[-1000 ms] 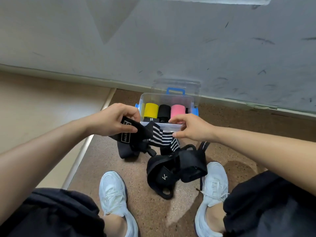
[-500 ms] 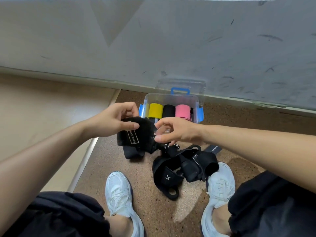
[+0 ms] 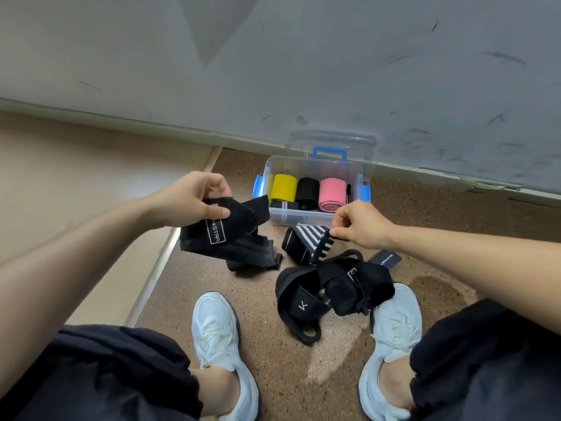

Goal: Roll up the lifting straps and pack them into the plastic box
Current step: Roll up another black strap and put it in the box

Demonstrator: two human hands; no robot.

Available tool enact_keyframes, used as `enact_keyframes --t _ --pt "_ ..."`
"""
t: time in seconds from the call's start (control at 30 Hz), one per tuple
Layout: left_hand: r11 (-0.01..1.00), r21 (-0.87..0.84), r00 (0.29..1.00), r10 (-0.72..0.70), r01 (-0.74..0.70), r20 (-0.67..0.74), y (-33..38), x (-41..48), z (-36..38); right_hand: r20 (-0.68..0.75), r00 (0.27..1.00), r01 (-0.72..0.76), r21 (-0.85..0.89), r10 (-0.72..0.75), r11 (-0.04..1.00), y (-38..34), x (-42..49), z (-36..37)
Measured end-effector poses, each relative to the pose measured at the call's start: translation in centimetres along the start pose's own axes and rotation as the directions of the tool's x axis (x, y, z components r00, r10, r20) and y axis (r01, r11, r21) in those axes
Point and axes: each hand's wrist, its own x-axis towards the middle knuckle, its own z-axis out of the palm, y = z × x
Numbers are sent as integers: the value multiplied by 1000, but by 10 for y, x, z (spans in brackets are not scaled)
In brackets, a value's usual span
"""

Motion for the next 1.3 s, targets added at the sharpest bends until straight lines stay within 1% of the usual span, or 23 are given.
enact_keyframes --t 0.03,0.07,0.1,0.17,0.2,0.23,0.27,0.3,0.33,0.37,0.43,0.47,0.53,0.63,0.73,0.8,0.9,0.97,1.07,1.2,1.3 --pt "1000 30 1000 -3 3 3 0 2 3 2 1000 9 15 -9 1000 -3 1 3" --pt "998 55 1000 -2 2 -2 1 4 7 0 1000 18 66 -18 998 -8 2 5" --pt "997 74 1000 2 -1 -10 2 6 10 2 1000 16 171 -17 985 -14 4 7" --pt "994 104 1000 16 -13 -24 4 8 17 43 999 -4 447 -18 894 -22 6 9" --pt "992 126 999 21 -18 -25 5 8 21 71 997 -11 524 -32 852 -22 8 8" --pt "988 154 999 24 -20 -21 4 8 24 91 994 0 519 -55 855 -18 10 7" --pt "984 179 1000 27 -24 -13 4 8 29 104 992 20 445 -74 895 -11 11 5" --pt "981 192 999 32 -31 -5 3 7 33 131 988 39 321 -85 946 -3 12 5" --pt "979 200 999 43 -43 2 3 6 37 173 982 46 163 -75 985 8 12 5" --pt "976 211 998 59 -59 9 3 6 41 226 973 38 9 -39 999 22 12 7" --pt "971 225 997 74 -77 22 3 7 48 337 940 19 -207 53 978 46 11 15" --pt "972 219 997 77 -81 26 3 7 52 378 921 17 -271 90 962 56 11 22" --pt "976 193 995 96 -99 24 0 8 61 420 899 29 -344 126 938 71 10 37" --pt "981 152 993 120 -119 2 -9 12 75 454 881 66 -391 130 918 88 12 64" --pt "992 65 993 113 -111 -21 -18 19 92 452 890 143 -398 58 906 100 14 89" --pt "996 31 996 90 -89 -23 -21 20 102 467 884 180 -379 20 908 104 15 110" --pt "998 -2 998 61 -61 15 -27 23 112 510 858 200 -444 63 874 104 8 137" --pt "999 8 999 41 -41 20 -30 25 113 499 865 217 -466 53 858 105 4 141" --pt "1000 -1 999 25 -25 27 -32 28 113 512 858 200 -403 39 893 106 4 121" --pt "999 43 999 25 -26 32 -33 33 113 517 856 147 -250 3 957 98 15 66" --pt "999 44 999 9 -11 39 -33 35 112 489 872 137 -291 24 947 90 14 22"
